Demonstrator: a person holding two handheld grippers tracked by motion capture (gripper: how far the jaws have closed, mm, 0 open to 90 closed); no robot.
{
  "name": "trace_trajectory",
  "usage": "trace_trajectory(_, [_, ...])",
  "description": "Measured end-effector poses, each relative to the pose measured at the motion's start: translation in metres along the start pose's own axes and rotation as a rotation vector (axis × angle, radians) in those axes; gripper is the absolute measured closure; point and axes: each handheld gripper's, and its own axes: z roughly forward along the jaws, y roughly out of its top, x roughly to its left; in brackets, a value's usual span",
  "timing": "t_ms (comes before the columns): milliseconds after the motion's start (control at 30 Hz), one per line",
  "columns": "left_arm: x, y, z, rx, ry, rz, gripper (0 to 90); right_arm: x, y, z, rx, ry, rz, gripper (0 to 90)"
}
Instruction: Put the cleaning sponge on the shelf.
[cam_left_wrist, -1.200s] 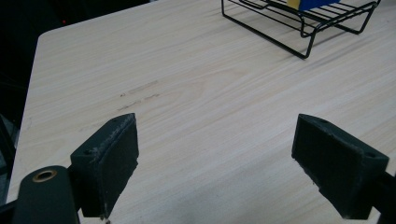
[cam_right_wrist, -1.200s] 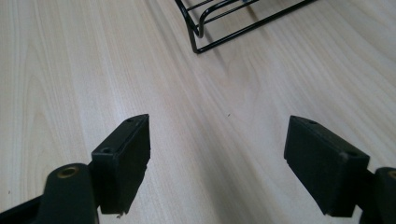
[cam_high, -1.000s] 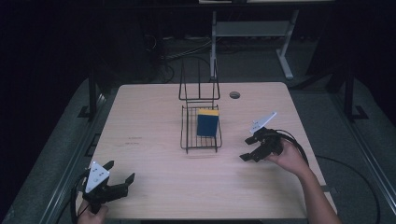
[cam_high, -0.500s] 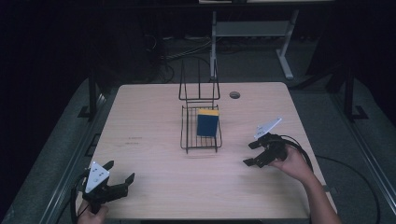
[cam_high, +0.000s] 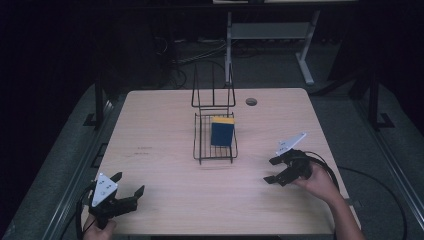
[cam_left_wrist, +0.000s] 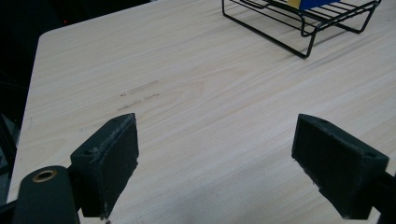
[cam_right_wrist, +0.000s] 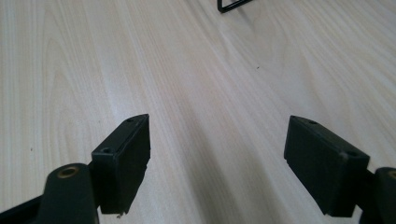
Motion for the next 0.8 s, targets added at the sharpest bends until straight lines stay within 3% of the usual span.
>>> trace_trajectory(367, [-0.001, 0.0, 0.0, 0.002, 0.0, 0.004, 14.1, 0.015, -0.013, -0.005, -0.021, -0.002, -0.008, 22.3])
trace_trajectory(800, [-0.001, 0.0, 0.001, 0.001, 0.001, 0.004, 14.1, 0.021, -0.026, -0.002, -0.022, 0.0, -0.003, 22.3])
